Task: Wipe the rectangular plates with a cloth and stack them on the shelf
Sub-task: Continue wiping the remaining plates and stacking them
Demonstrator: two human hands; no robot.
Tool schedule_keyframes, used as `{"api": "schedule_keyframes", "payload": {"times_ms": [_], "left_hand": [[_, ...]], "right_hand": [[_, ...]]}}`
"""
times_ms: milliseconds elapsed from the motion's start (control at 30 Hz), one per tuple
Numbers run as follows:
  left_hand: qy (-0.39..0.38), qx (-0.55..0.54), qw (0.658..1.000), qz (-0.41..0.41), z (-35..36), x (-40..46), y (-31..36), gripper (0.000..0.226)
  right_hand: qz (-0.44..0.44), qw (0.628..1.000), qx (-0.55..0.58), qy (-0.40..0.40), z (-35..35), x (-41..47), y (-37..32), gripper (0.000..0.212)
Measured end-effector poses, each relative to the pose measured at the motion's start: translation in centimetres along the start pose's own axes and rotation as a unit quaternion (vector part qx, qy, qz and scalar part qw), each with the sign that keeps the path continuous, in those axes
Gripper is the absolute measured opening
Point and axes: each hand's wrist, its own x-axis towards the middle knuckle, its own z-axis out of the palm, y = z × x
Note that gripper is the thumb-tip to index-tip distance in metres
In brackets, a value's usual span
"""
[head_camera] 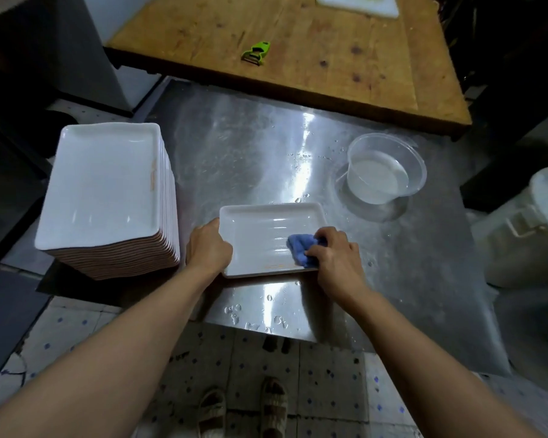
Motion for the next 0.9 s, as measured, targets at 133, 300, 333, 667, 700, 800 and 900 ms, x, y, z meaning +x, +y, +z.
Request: {"api": "schedule_keyframes", "payload": {"times_ms": [133, 300, 333, 667, 700, 800, 900], "left_hand": [[0.002, 0.005, 1.0, -0.002, 0.0, -0.2, 0.2, 0.049], [0.014, 0.027, 1.0, -0.01, 0.0, -0.6, 0.4, 0.047], [0.014, 0.031, 0.999, -0.01, -0.1, -0.7, 0.4, 0.047], [0.04, 0.138, 0.966, 0.215, 1.2, -5.7, 4.8, 0.031], [0.009, 0.166, 0.959, 0.229, 1.6, -6.0, 5.3, 0.031], [-0.037, 0.273, 0.927, 0.253, 2.7, -6.6, 6.4, 0.033], [-0.02, 0.328, 0.907, 0.264, 3.4, -6.6, 6.5, 0.021]], "right_hand": [[0.014, 0.999, 0.004, 0.033, -1.2, -0.8, 0.3, 0.017], [0.033, 0.999, 0.003, 0.025, -1.9, -1.3, 0.3, 0.018], [0.039, 0.999, -0.009, 0.018, -2.0, -1.5, 0.4, 0.021], [0.155, 0.965, 0.163, 0.135, -5.1, -2.9, 2.0, 0.018], [0.162, 0.96, 0.184, 0.137, -5.2, -2.9, 2.0, 0.02], [0.171, 0.953, 0.209, 0.138, -5.2, -3.4, 2.2, 0.022], [0.184, 0.948, 0.221, 0.137, -4.9, -3.8, 2.7, 0.022]]}}
